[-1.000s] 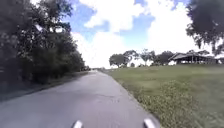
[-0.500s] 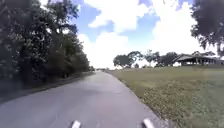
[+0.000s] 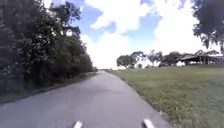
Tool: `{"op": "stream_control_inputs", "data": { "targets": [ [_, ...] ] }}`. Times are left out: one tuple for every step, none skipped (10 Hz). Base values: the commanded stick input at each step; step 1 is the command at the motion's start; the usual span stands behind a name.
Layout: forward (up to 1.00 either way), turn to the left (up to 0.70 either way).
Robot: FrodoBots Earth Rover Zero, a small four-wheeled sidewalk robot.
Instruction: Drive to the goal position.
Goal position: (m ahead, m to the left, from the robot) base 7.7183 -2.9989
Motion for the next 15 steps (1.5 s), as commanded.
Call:
{"op": "stream_control_inputs", "data": {
  "targets": [
    [0.7,0.35],
    [0.7,0.35],
    [0.7,0.35],
    [0.7,0.35],
    [0.7,0.18],
    [0.7,0.0],
    [0.7,0.0],
    [0.7,0.0],
    [0.7,0.0],
    [0.7,0.0],
    [0.7,0.0],
    [0.7,0.0],
    [0.7,0.0],
    [0.7,0.0],
    [0.7,0.0]
  ]
}}
